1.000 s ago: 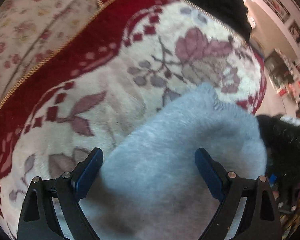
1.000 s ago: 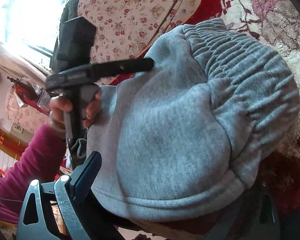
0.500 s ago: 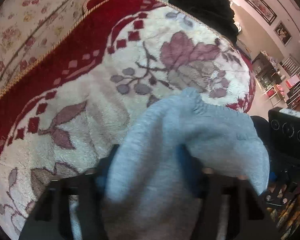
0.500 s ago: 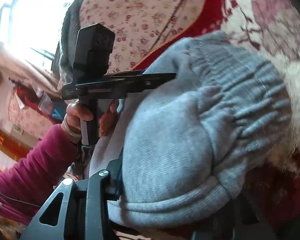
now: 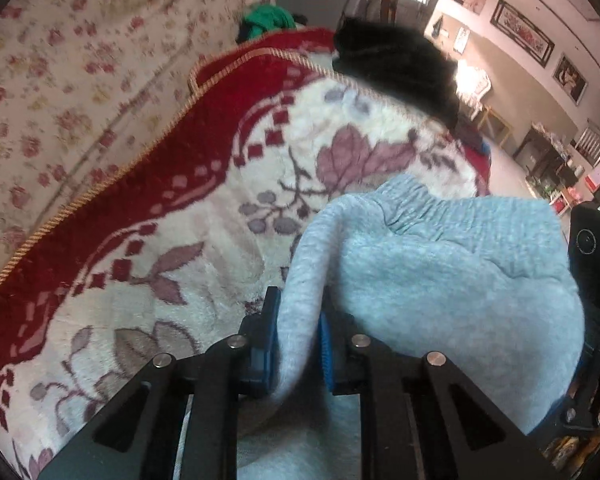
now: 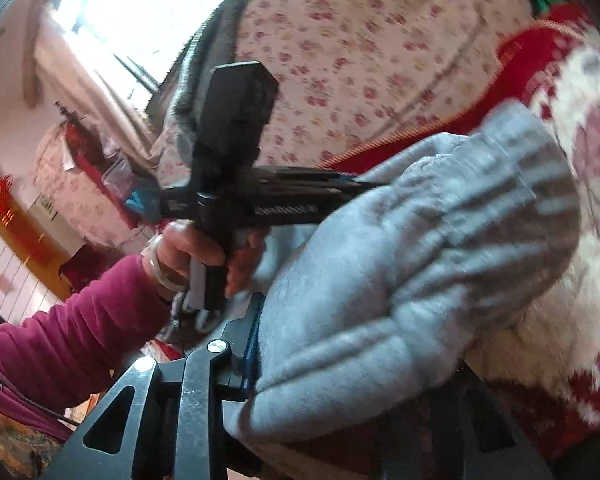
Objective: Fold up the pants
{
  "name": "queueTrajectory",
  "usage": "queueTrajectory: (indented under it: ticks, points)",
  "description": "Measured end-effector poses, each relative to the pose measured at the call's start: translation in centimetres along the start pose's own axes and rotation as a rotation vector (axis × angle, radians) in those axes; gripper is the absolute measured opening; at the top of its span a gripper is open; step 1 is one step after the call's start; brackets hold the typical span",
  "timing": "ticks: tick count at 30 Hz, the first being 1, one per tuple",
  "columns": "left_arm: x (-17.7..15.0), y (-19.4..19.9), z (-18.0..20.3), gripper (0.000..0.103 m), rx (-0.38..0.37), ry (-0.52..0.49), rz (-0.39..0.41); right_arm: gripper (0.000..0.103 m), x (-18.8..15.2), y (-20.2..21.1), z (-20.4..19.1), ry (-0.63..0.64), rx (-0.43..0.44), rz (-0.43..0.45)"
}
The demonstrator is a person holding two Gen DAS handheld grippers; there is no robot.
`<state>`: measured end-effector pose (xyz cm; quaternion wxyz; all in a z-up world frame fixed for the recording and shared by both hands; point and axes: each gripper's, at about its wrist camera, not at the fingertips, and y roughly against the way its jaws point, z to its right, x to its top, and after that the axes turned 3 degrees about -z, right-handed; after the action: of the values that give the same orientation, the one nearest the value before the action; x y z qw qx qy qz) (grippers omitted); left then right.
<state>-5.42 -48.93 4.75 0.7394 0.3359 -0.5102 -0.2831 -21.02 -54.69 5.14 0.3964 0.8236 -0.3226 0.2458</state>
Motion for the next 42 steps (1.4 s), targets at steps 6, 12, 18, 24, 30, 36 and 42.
queueTrajectory:
  ticks: [6,12,18,24,30,36,42]
  points:
    - [-0.9,6.0,-0.5,0.016,0.050,0.036,0.104,0.035,2.4,-1.2,-5.2,0.138,0.025,-0.002]
    - [-3.9,13.3,-2.9,0.014,0.116,0.149,0.234,0.035,4.6,-3.6,-11.3,0.300,0.047,-0.026]
    - [-9.3,20.6,-6.0,0.011,0.236,0.281,0.334,0.035,5.9,-8.1,-17.7,0.467,0.096,-0.089]
    - [-17.9,25.4,-9.6,0.011,0.371,0.469,0.364,0.035,5.0,-14.4,-22.8,0.579,0.150,-0.188]
    - [-29.6,28.2,-13.1,0.020,0.492,0.747,0.393,0.036,0.8,-22.0,-26.6,0.718,0.160,-0.341]
    - [-37.9,29.8,-14.0,0.040,0.610,0.951,0.388,0.056,-3.5,-28.1,-26.6,0.692,0.072,-0.413]
    - [-39.6,34.1,-11.3,0.053,0.654,0.997,0.511,0.083,-2.5,-25.2,-27.3,0.583,0.330,-0.387]
